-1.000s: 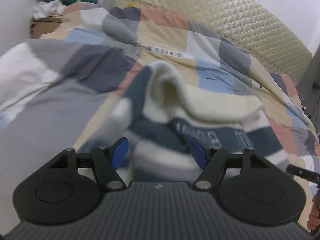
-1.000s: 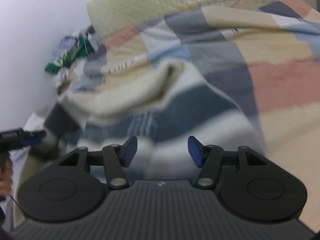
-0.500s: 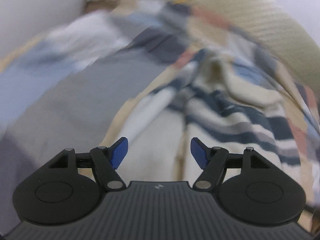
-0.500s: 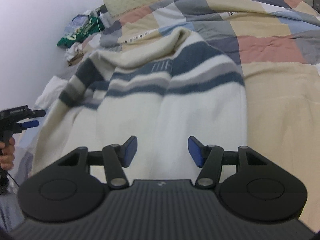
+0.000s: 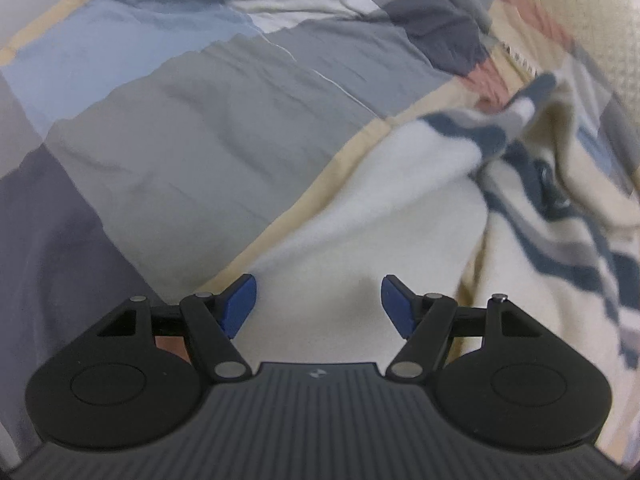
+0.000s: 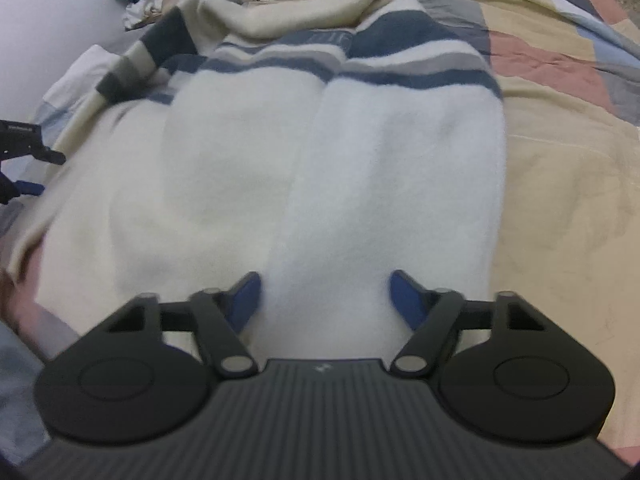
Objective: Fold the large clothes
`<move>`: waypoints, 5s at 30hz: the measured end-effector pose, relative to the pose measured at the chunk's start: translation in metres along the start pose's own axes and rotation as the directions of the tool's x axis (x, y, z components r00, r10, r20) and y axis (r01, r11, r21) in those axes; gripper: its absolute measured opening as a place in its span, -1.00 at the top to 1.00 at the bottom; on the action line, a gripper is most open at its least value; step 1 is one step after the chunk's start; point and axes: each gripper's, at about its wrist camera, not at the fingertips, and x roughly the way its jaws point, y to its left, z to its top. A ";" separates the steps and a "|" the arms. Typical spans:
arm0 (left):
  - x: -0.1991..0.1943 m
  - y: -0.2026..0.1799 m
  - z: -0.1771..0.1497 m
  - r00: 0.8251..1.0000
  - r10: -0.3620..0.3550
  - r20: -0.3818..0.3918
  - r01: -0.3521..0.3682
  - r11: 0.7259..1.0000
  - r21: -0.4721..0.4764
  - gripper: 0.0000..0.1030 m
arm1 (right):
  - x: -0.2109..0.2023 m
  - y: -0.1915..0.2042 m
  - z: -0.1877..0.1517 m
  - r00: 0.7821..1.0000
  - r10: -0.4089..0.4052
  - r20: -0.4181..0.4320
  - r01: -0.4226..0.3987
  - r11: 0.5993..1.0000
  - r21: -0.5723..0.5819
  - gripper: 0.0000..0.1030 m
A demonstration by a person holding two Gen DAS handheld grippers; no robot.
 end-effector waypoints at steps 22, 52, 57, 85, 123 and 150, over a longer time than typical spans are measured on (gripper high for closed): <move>-0.050 0.025 0.084 0.971 0.081 0.226 -0.102 0.991 0.083 1.00 | -0.107 -0.155 0.064 0.950 -0.182 0.255 0.084 0.933 0.351 0.79; 0.068 0.010 0.135 0.942 -0.224 0.252 0.159 0.954 0.256 -0.36 | 0.019 -0.357 0.089 0.810 -0.553 0.196 0.340 0.714 0.612 -0.02; 0.055 0.014 0.125 0.831 -0.451 0.325 0.399 0.891 0.215 -0.37 | 0.007 -0.335 0.094 0.803 -0.553 0.222 0.342 0.733 0.588 -0.11; 0.123 -0.080 0.196 0.926 0.147 0.348 -0.268 0.905 0.330 0.79 | -0.023 -0.048 0.098 0.932 -0.099 0.350 -0.028 0.941 0.339 -0.07; 0.166 -0.363 0.091 0.976 -0.125 0.177 0.015 0.854 0.521 0.09 | 0.027 -0.077 0.072 0.907 -0.096 0.411 -0.068 0.927 0.369 -0.28; 0.115 -0.430 0.066 0.919 -0.390 0.061 0.262 0.717 0.646 0.06 | 0.035 -0.086 0.076 0.904 -0.114 0.413 -0.069 0.912 0.404 -0.28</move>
